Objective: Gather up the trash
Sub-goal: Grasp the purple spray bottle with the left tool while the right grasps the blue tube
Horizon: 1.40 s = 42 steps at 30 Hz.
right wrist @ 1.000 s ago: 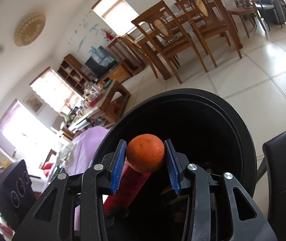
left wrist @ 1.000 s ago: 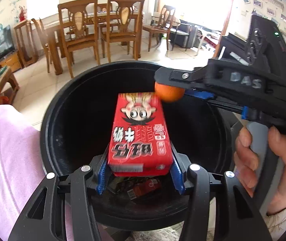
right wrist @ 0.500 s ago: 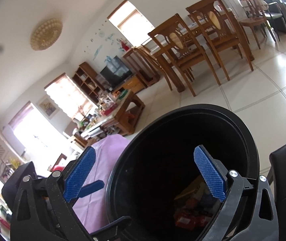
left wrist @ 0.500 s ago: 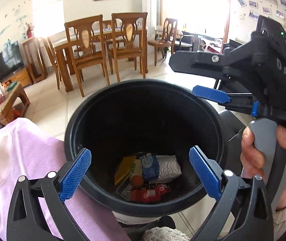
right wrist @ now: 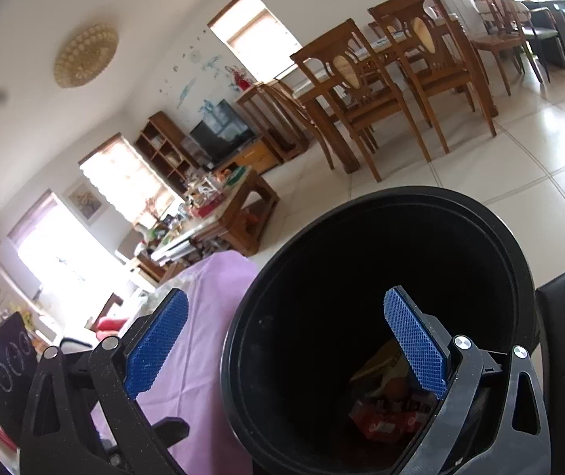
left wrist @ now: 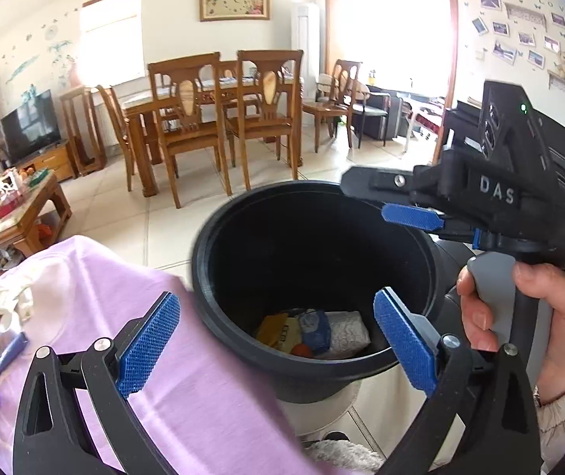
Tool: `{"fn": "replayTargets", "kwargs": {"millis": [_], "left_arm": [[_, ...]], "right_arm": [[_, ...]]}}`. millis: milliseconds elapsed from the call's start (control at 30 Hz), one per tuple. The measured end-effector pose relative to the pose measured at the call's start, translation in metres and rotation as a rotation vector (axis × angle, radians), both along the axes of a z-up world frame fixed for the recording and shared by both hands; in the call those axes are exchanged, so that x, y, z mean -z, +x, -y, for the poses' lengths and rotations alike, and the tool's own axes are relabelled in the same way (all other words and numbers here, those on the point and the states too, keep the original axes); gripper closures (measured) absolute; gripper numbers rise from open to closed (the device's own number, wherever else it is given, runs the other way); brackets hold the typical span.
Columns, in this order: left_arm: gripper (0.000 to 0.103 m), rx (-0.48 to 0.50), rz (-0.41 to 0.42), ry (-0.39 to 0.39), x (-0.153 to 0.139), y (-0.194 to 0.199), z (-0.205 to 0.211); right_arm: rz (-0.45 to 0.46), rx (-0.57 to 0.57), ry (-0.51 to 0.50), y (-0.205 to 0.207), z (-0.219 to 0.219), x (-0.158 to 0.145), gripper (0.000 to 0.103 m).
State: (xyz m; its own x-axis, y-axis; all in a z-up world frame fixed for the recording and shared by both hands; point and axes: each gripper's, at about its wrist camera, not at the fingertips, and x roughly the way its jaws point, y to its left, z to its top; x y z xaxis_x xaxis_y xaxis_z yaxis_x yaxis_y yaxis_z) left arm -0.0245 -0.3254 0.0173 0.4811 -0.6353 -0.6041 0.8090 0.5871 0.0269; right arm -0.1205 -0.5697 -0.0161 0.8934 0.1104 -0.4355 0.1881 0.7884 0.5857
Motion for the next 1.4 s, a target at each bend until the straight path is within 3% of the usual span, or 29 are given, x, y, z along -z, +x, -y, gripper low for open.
{"fn": "replayTargets", "kwargs": {"millis": [233, 500, 633, 767, 1033, 1233, 1400], "left_arm": [[0.005, -0.121, -0.019, -0.040, -0.004, 0.035, -0.066], [0.005, -0.359, -0.106, -0.080, -0.001, 0.101, -0.177], [0.005, -0.487, -0.147, -0.045, 0.009, 0.133, -0.226], [0.005, -0.539, -0.169, 0.010, 0.020, 0.157, -0.259], [0.005, -0.540, -0.261, 0.066, 0.041, 0.183, -0.282], [0.005, -0.524, -0.208, 0.171, 0.055, 0.190, -0.271], [0.014, -0.502, -0.211, 0.112, 0.051, 0.184, -0.286]], "right_arm": [[-0.040, -0.048, -0.061, 0.032, -0.039, -0.005, 0.005], [-0.074, -0.174, -0.136, 0.086, -0.117, -0.008, 0.005], [-0.085, -0.251, -0.146, 0.114, -0.154, -0.007, 0.005], [-0.101, -0.317, -0.160, 0.137, -0.187, -0.005, 0.005], [-0.151, -0.435, -0.246, 0.184, -0.252, -0.002, 0.005], [-0.216, -0.517, -0.355, 0.226, -0.295, 0.011, 0.005], [-0.240, -0.607, -0.561, 0.248, -0.324, 0.023, 0.006]]}}
